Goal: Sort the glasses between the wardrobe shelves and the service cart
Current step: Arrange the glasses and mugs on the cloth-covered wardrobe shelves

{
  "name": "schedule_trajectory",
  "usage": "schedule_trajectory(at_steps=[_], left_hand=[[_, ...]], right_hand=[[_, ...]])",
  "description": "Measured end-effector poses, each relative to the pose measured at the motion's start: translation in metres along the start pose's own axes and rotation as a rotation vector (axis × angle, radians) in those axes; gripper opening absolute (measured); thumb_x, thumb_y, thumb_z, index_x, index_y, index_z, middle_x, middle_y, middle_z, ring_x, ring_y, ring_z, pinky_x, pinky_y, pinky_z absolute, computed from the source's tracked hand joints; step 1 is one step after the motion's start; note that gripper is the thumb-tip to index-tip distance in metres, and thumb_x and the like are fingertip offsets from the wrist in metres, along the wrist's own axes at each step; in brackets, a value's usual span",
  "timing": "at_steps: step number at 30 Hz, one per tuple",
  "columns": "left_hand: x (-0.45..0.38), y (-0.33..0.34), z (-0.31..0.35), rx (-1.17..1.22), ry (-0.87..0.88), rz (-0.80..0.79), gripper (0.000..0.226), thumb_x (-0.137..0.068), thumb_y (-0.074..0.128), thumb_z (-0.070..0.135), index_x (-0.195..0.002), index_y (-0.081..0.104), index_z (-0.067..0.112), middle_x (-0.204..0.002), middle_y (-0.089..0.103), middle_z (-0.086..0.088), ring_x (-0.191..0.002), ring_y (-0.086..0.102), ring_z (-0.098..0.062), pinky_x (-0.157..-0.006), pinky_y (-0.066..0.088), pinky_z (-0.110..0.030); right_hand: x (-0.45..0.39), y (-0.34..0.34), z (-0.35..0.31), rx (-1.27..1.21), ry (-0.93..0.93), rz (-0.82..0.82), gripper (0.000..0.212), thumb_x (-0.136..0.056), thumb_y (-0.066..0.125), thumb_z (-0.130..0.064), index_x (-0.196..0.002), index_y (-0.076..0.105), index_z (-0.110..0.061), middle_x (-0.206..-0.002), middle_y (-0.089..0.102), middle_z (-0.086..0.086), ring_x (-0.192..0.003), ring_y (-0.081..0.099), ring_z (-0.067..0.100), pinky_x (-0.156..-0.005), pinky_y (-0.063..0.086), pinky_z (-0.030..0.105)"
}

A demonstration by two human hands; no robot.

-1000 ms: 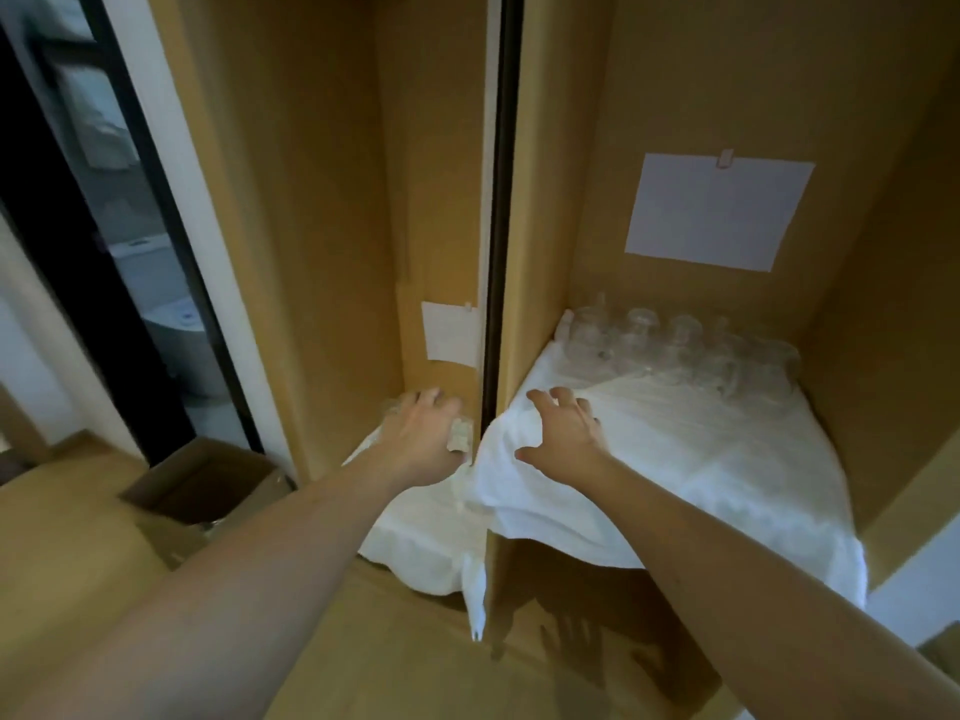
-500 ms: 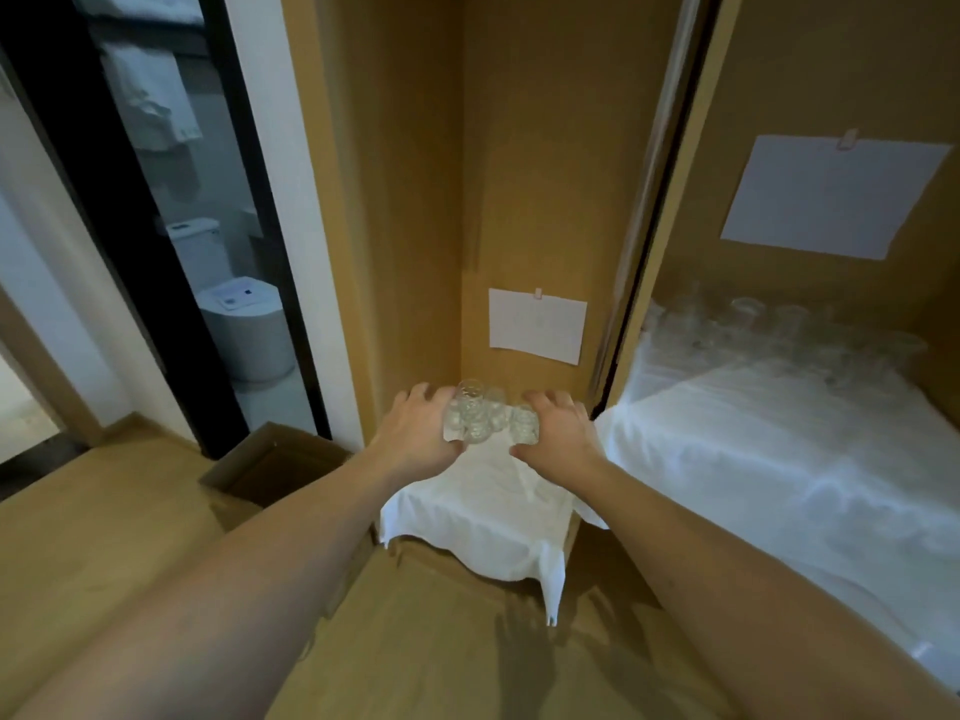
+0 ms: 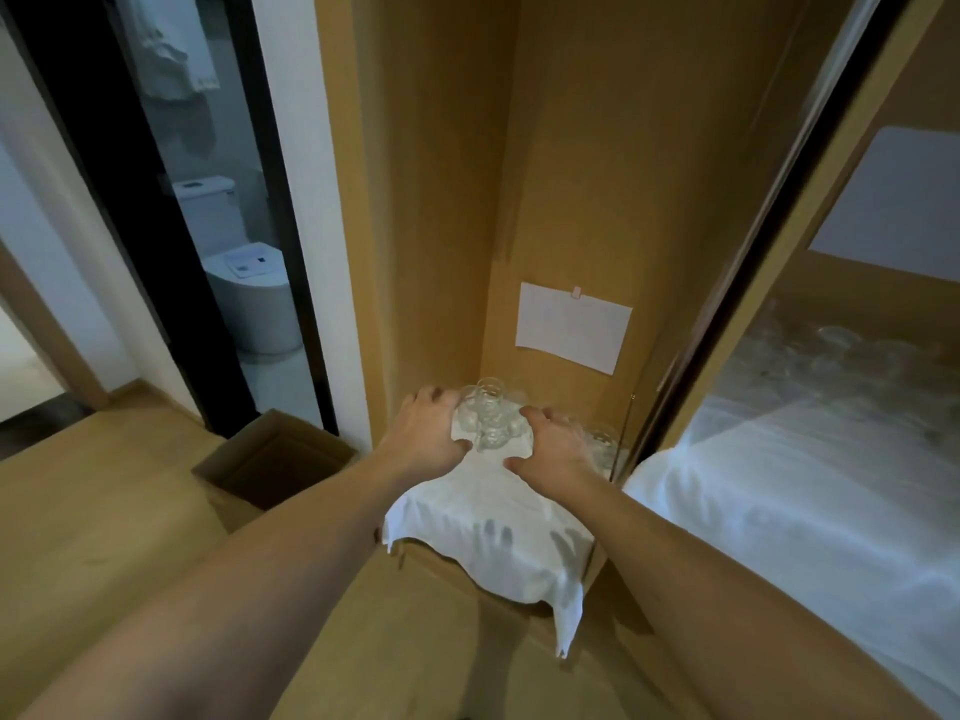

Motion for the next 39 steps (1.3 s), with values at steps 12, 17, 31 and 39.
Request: schedule_trajectory(at_steps=[12, 17, 31, 39], left_hand=[[-0.099, 0.027, -0.001, -0.098, -0.023, -0.128, 0.070, -0.090, 0.066, 0.045, -0.149, 0.037, 0.023, -0.149, 0.041, -0.009, -0.135, 0.039, -0.032, -0.107, 0.041, -0.042], [-0.118, 0.057, 0.014, -0.208, 0.081, -0.249, 0.069, -0.093, 0.063, 0.042, -0.151, 0.032, 0.020, -0.154, 0.035, -0.009, -0.138, 0.033, -0.031, -0.109, 0.038, -0.043], [-0.228, 0.129, -0.014, -0.108, 0.191, -0.385, 0.071, -0.087, 0.066, 0.042, -0.149, 0.037, 0.024, -0.152, 0.035, -0.008, -0.138, 0.033, -0.032, -0.108, 0.040, -0.044], [-0.293, 0.174, -0.058, -0.027, 0.224, -0.533, 0.072, -0.088, 0.066, 0.041, -0.151, 0.037, 0.021, -0.153, 0.035, -0.009, -0.137, 0.036, -0.033, -0.106, 0.043, -0.043]], right_hand=[[-0.102, 0.036, 0.031, -0.119, 0.053, -0.085, 0.078, -0.086, 0.072, -0.047, -0.153, 0.035, -0.030, -0.152, 0.040, 0.006, -0.137, 0.038, 0.031, -0.107, 0.043, 0.043], [-0.117, 0.057, 0.062, -0.163, 0.139, -0.143, 0.078, -0.086, 0.072, -0.045, -0.153, 0.035, -0.028, -0.151, 0.040, 0.007, -0.137, 0.039, 0.032, -0.107, 0.043, 0.042], [-0.182, 0.107, 0.090, -0.234, 0.425, -0.199, 0.078, -0.088, 0.073, -0.046, -0.153, 0.036, -0.024, -0.148, 0.043, 0.009, -0.137, 0.041, 0.031, -0.111, 0.042, 0.040], [-0.221, 0.140, 0.090, -0.336, 0.667, -0.164, 0.075, -0.089, 0.072, -0.043, -0.151, 0.037, -0.020, -0.147, 0.043, 0.011, -0.134, 0.044, 0.029, -0.108, 0.042, 0.037]])
Point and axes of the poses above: each hand's wrist, its own x-axis away from the middle knuckle, its own y-axis out of the palm, z = x × y, the point moved 7 cm from there along -x, towards the middle knuckle
